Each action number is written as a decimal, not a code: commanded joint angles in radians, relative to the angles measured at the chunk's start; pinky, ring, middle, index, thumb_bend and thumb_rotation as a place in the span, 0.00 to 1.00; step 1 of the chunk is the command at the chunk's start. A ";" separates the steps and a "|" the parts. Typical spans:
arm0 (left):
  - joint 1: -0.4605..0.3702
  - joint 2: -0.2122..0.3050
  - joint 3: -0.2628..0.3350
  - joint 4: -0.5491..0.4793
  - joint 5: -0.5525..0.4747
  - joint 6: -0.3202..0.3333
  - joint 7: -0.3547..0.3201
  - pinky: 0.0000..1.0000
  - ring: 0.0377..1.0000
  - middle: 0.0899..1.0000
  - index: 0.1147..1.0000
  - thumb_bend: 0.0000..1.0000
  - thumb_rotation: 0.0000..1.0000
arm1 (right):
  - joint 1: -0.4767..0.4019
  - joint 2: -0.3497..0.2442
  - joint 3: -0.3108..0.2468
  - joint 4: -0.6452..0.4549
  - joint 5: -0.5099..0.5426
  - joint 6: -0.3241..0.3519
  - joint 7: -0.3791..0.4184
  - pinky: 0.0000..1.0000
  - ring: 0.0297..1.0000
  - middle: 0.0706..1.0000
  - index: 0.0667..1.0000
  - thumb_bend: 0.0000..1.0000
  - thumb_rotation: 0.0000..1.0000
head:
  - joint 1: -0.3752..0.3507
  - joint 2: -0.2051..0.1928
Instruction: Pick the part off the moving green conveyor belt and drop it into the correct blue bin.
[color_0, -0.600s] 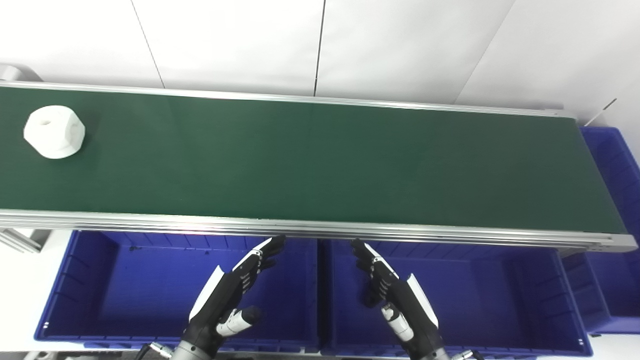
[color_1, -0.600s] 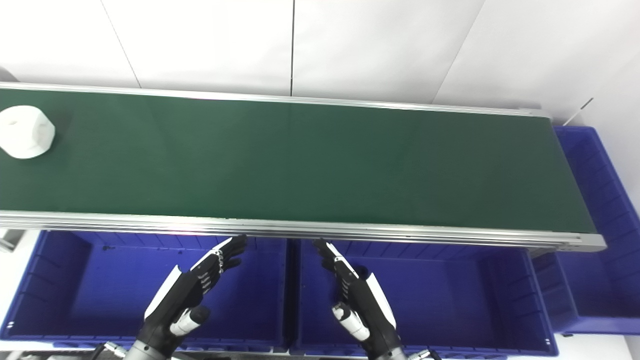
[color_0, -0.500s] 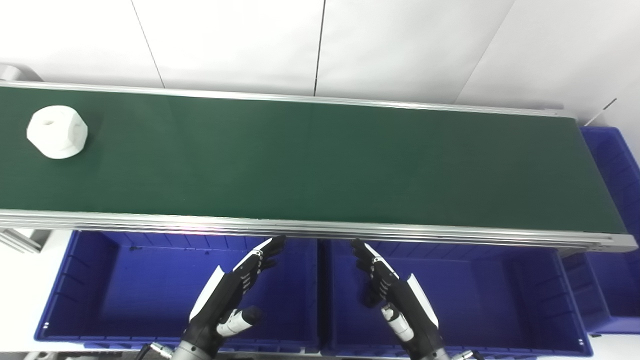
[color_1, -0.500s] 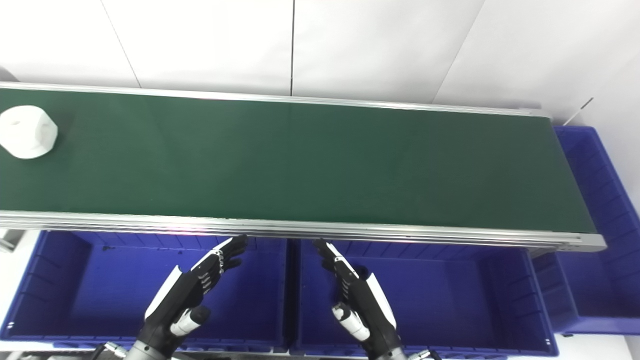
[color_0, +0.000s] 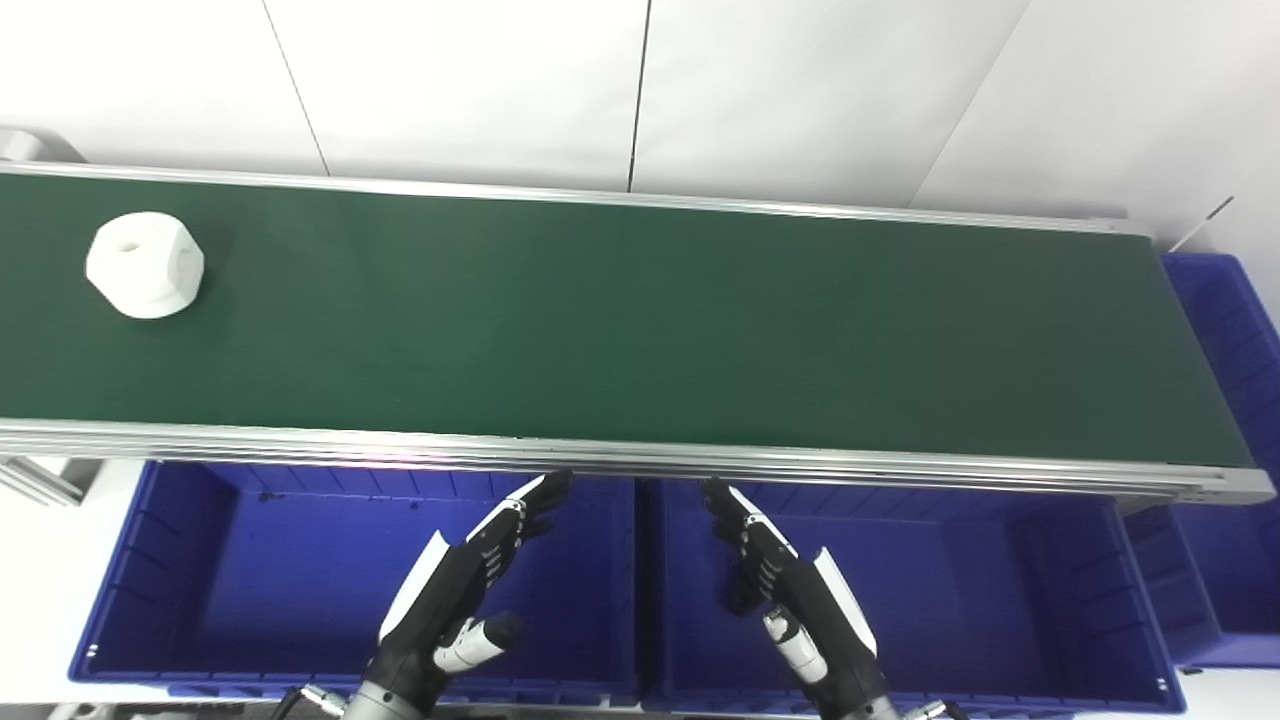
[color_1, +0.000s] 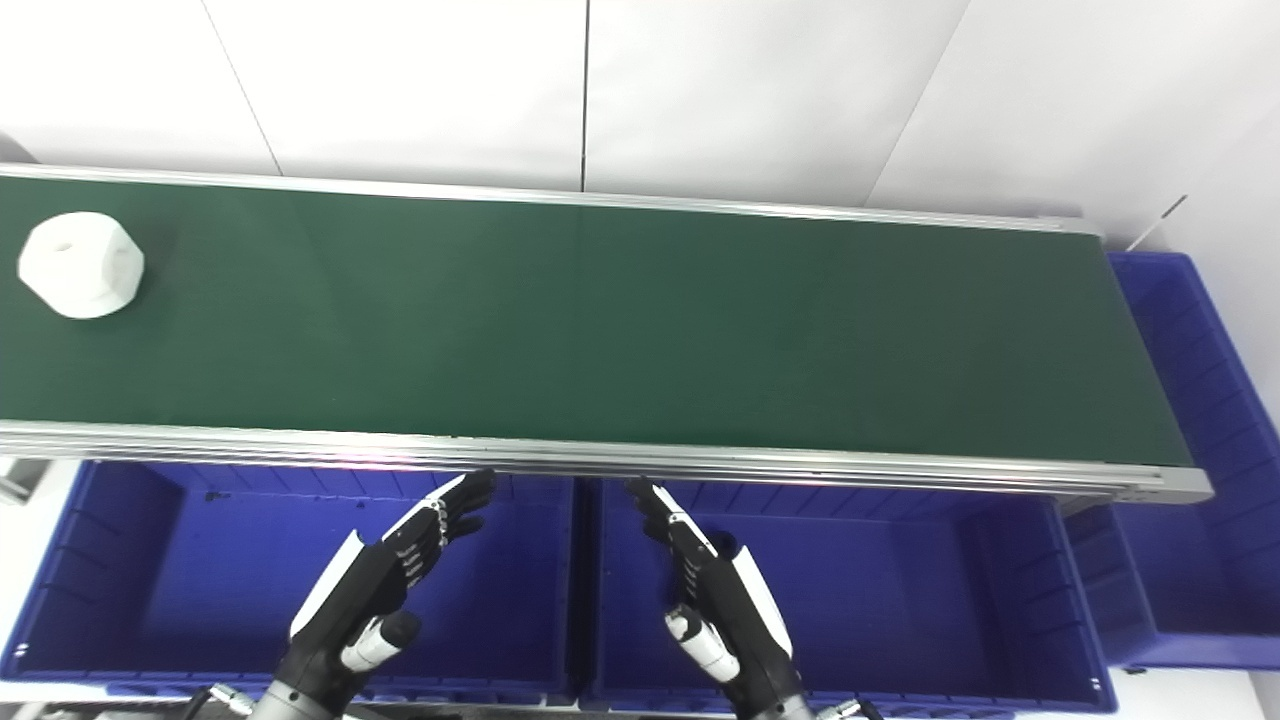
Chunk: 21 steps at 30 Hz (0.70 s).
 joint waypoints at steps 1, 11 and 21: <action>-0.002 -0.002 -0.003 -0.025 -0.005 -0.024 0.002 0.90 0.94 0.92 0.89 0.97 0.90 | 0.002 -0.006 -0.002 -0.024 0.004 -0.062 0.001 0.94 0.96 0.98 0.93 0.95 0.99 | 0.001 0.000; -0.003 -0.001 -0.003 -0.022 -0.003 -0.023 0.001 0.90 0.93 0.92 0.89 0.97 0.90 | 0.000 -0.007 -0.003 -0.015 0.005 -0.062 0.000 0.93 0.96 0.98 0.92 0.95 0.99 | 0.001 -0.001; -0.011 -0.011 -0.011 0.051 0.011 -0.071 0.007 0.90 0.93 0.91 0.88 0.96 0.89 | -0.010 -0.017 -0.005 0.036 0.017 -0.063 0.001 0.93 0.96 0.98 0.93 0.96 0.99 | 0.066 -0.091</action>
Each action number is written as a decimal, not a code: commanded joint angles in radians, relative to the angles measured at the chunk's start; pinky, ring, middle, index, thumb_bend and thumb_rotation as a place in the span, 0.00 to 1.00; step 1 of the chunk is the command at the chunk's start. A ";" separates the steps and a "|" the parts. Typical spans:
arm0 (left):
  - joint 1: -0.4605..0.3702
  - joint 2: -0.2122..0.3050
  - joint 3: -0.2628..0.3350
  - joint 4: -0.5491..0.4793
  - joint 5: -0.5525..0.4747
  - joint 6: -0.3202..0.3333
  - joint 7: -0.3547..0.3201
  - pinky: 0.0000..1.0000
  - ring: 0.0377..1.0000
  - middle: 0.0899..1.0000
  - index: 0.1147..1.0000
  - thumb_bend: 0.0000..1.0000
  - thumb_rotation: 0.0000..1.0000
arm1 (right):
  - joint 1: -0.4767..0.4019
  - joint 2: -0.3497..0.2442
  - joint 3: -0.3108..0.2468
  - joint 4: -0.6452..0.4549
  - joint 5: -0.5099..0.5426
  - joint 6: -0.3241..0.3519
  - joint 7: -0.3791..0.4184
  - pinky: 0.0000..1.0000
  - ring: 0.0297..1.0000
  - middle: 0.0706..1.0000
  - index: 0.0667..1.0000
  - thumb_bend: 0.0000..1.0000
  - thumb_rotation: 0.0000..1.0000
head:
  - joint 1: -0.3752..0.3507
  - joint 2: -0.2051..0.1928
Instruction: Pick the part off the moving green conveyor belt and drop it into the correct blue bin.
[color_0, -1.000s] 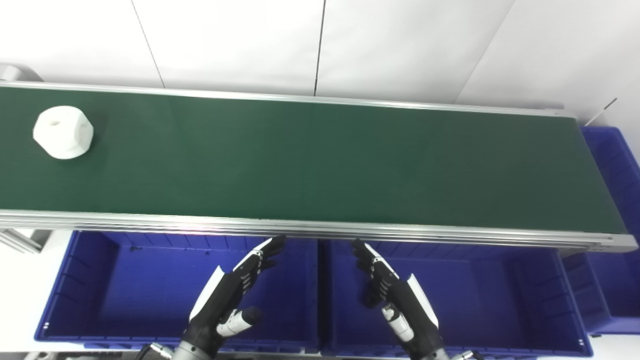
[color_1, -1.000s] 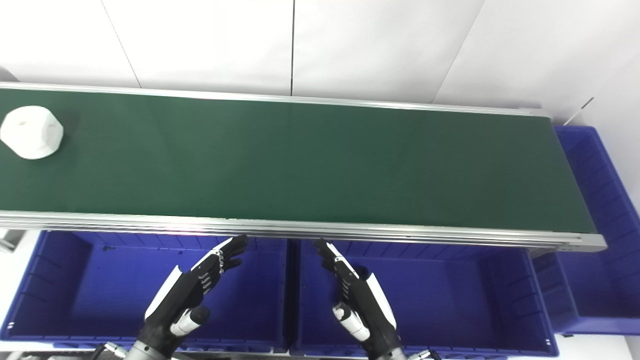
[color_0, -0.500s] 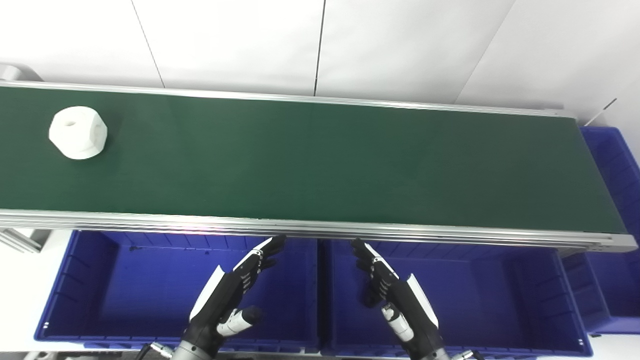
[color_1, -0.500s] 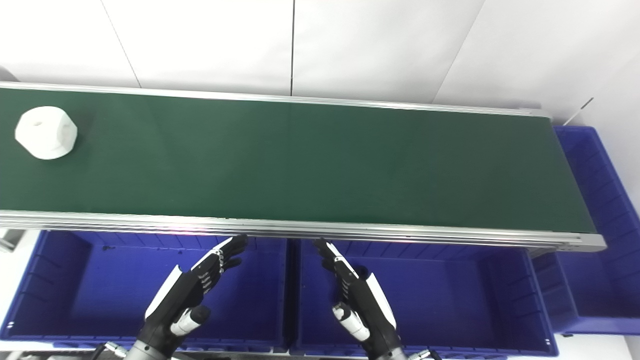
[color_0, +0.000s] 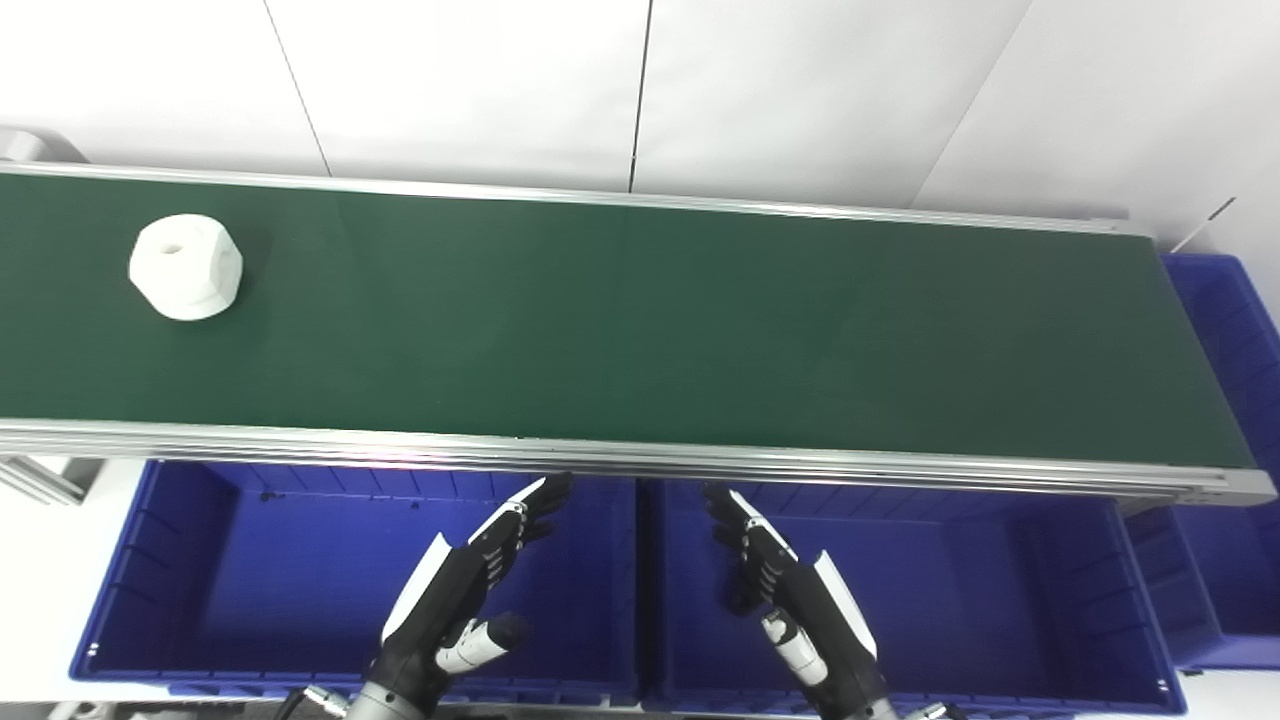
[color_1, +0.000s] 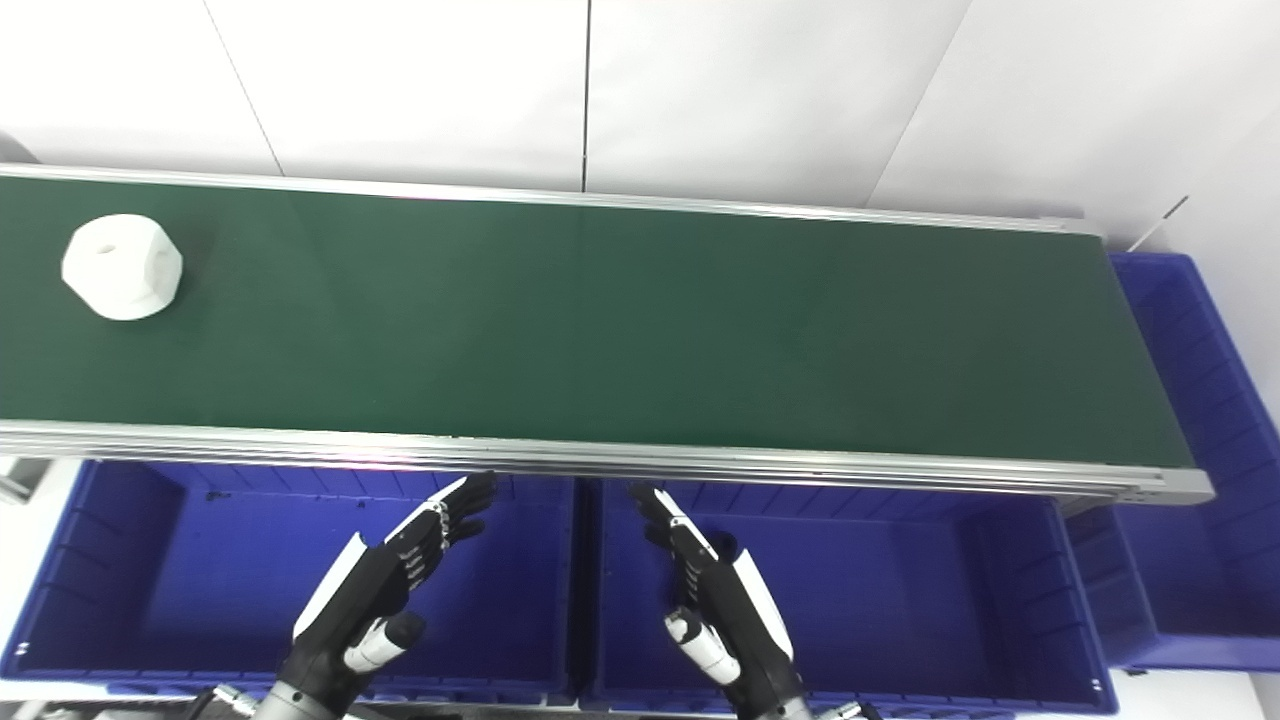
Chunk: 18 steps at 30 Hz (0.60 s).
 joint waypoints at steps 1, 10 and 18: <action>-0.008 -0.012 -0.009 0.013 0.006 -0.063 0.008 0.90 0.93 0.91 0.88 0.96 0.89 | -0.009 -0.011 -0.006 0.007 0.015 -0.061 0.001 0.93 0.96 0.98 0.93 0.96 0.98 | 0.019 -0.023; -0.053 -0.050 -0.016 0.150 0.034 -0.161 0.032 0.85 0.90 0.89 0.85 0.95 0.86 | -0.052 -0.023 -0.023 0.105 0.034 -0.062 0.007 0.93 0.96 0.98 0.92 1.00 0.98 | 0.081 -0.093; -0.058 -0.052 -0.021 0.147 0.022 -0.185 0.032 0.82 0.88 0.88 0.84 0.94 0.82 | -0.062 -0.024 -0.031 0.120 0.051 -0.062 0.023 0.94 0.96 0.98 0.92 1.00 0.97 | 0.112 -0.097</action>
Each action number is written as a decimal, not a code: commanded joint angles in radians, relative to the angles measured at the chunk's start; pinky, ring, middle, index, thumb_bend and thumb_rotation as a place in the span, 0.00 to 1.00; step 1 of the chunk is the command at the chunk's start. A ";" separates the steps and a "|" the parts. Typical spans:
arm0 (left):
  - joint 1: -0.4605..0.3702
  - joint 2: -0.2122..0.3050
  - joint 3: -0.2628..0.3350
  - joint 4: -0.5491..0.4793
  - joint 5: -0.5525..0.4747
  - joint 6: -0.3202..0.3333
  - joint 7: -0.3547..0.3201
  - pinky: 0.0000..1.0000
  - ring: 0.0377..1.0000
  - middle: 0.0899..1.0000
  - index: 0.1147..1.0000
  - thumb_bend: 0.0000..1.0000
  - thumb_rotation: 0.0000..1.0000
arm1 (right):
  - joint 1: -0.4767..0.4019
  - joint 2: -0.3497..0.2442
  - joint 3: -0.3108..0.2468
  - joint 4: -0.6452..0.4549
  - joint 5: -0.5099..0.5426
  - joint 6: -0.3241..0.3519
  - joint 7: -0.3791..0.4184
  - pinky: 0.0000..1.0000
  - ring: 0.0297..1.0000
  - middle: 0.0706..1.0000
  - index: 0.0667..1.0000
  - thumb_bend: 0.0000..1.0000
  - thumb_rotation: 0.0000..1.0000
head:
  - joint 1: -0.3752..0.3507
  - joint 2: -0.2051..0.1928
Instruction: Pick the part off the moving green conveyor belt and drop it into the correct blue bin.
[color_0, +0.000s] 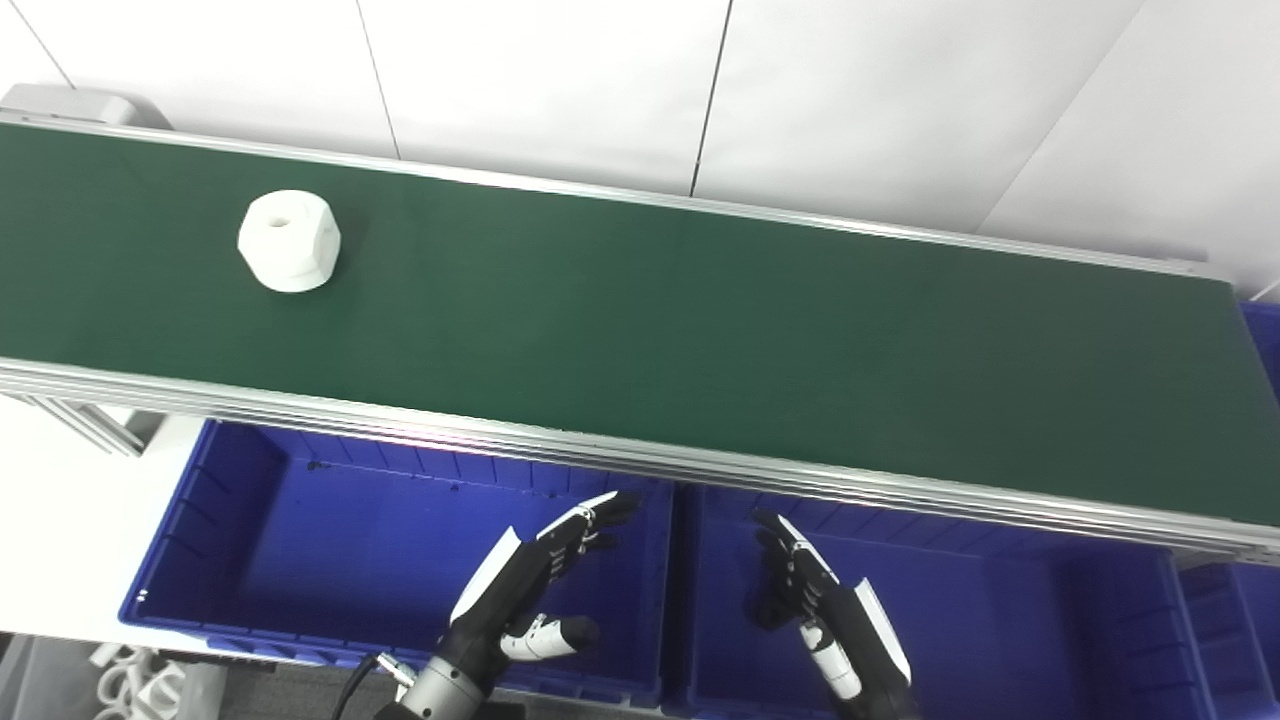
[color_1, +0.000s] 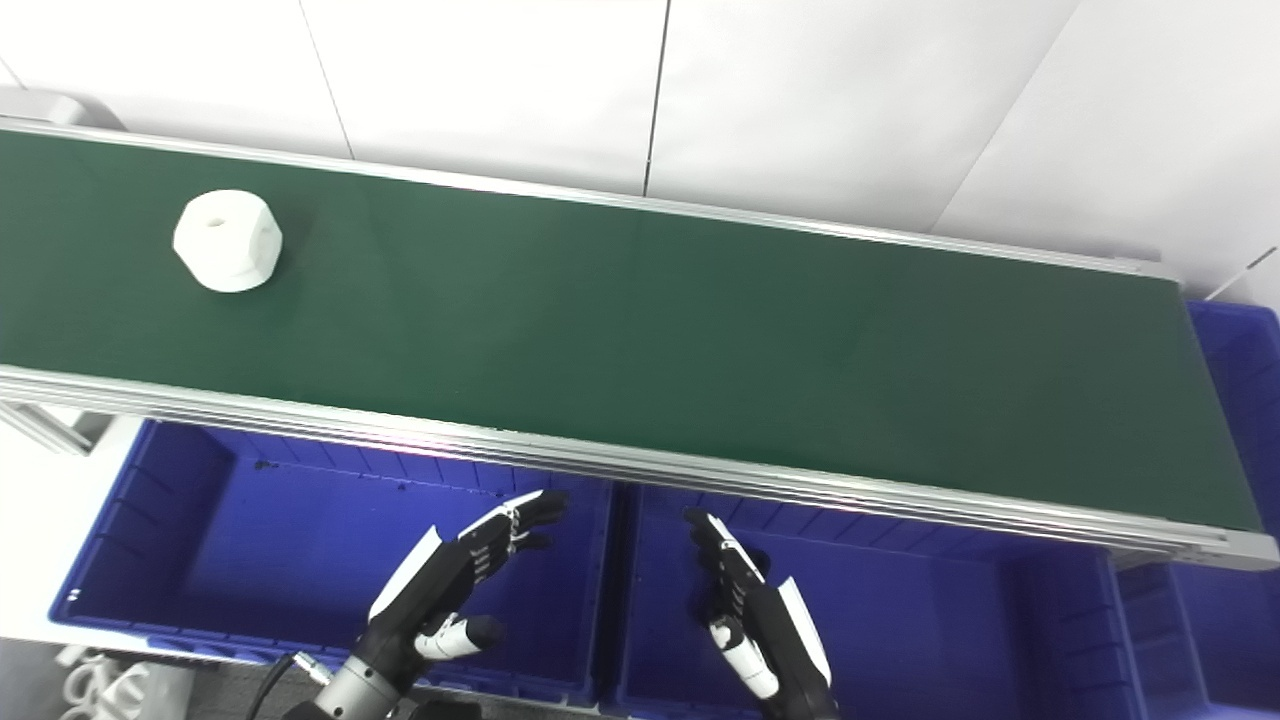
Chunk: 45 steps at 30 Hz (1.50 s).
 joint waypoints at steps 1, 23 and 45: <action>0.001 -0.005 -0.009 -0.030 -0.015 -0.045 0.007 0.81 0.88 0.88 0.84 0.95 0.81 | 0.000 -0.005 -0.006 -0.015 0.012 -0.056 0.016 0.95 0.96 0.99 0.92 0.99 0.97 | 0.006 -0.003; -0.179 0.088 0.149 -0.645 -0.072 0.076 0.011 0.74 0.85 0.84 0.79 1.00 0.80 | -0.021 0.015 -0.026 0.034 0.034 -0.056 0.054 1.00 1.00 1.00 0.97 1.00 0.99 | 0.138 -0.115; -0.514 0.204 0.267 -0.497 0.455 0.101 0.009 0.83 0.89 0.89 0.85 0.96 0.45 | -0.043 0.039 -0.066 0.068 0.038 -0.056 0.099 1.00 0.98 1.00 0.97 1.00 0.98 | 0.155 -0.120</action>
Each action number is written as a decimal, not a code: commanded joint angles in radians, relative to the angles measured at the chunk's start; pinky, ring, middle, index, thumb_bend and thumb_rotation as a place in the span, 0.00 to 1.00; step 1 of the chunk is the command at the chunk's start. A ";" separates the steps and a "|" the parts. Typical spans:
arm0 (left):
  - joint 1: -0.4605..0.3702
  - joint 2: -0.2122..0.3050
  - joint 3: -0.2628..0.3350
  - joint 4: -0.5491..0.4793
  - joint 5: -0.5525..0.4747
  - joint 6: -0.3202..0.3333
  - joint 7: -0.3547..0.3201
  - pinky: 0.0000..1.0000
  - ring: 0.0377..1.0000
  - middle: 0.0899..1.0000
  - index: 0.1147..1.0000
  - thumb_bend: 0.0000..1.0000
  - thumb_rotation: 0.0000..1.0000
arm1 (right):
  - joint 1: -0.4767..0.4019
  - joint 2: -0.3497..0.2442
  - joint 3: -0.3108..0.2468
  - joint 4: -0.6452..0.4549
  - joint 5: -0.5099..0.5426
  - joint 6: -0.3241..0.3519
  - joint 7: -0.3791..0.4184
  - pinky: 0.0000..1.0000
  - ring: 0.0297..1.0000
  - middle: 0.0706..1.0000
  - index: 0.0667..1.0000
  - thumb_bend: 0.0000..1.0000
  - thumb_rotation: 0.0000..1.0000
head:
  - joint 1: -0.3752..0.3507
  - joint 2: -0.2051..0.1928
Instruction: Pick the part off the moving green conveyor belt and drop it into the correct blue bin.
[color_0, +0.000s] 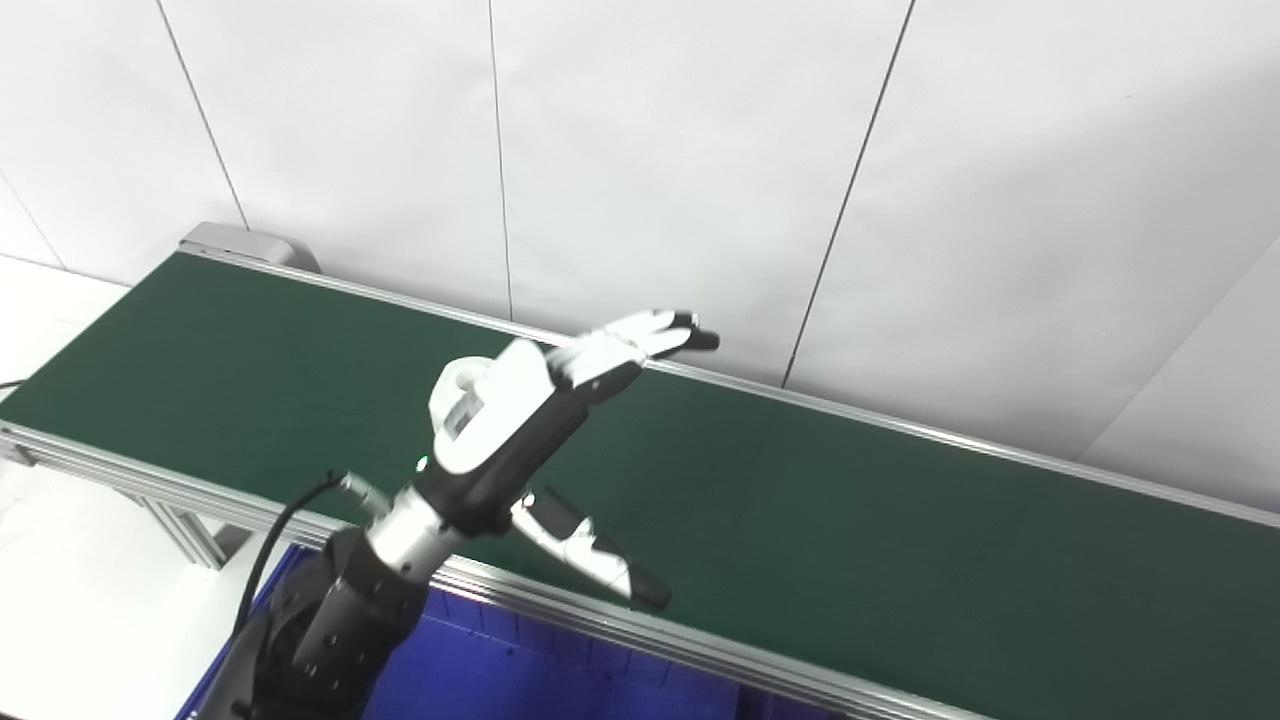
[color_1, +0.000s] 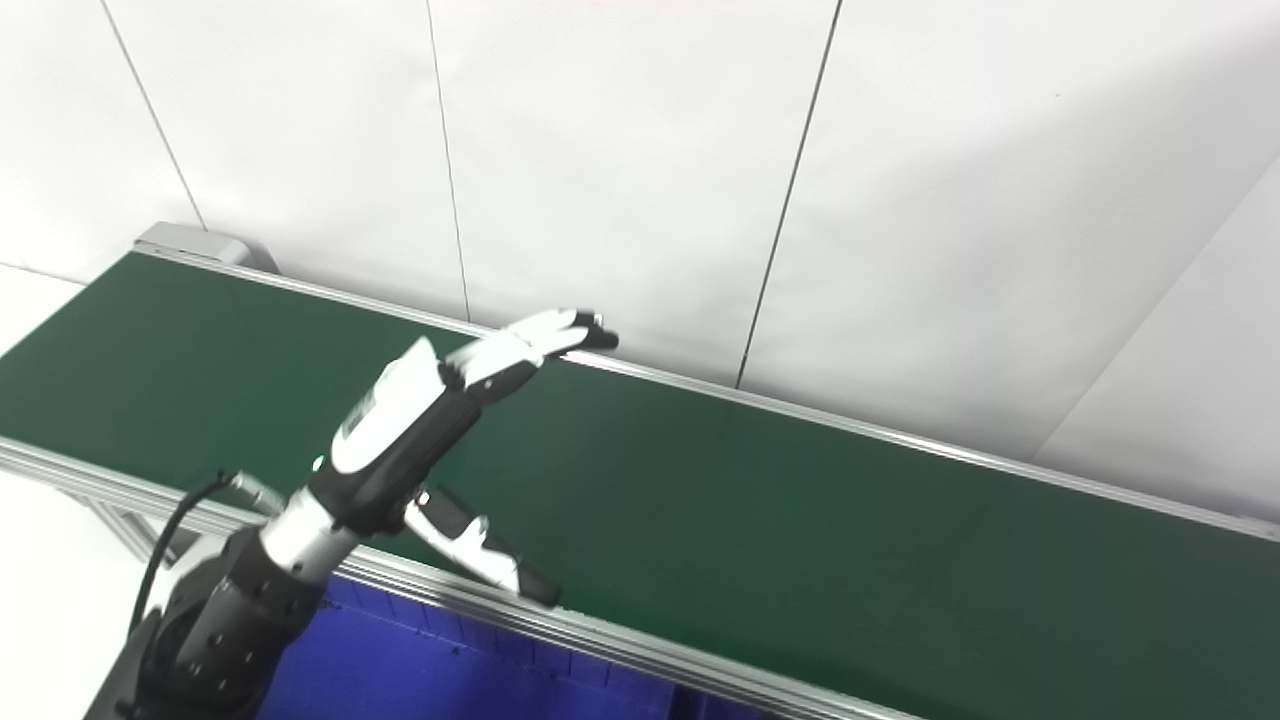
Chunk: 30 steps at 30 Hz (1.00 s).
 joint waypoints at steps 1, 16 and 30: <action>-0.057 0.036 0.013 0.005 0.031 0.002 0.007 0.81 0.88 0.88 0.84 0.98 0.42 | 0.002 0.004 -0.007 -0.029 0.007 -0.056 0.014 1.00 0.97 1.00 0.97 1.00 0.98 | -0.002 0.008; -0.206 0.166 -0.069 0.216 0.222 0.062 -0.068 0.79 0.86 0.86 0.80 1.00 0.19 | 0.017 0.007 0.007 -0.067 -0.007 -0.056 0.004 0.99 0.98 1.00 0.97 1.00 1.00 | -0.018 0.034; -0.389 0.199 -0.195 0.531 0.226 0.054 -0.143 0.78 0.87 0.87 0.83 1.00 0.20 | 0.020 0.006 0.007 -0.066 -0.001 -0.056 0.009 0.97 0.97 1.00 0.97 0.99 1.00 | -0.029 0.035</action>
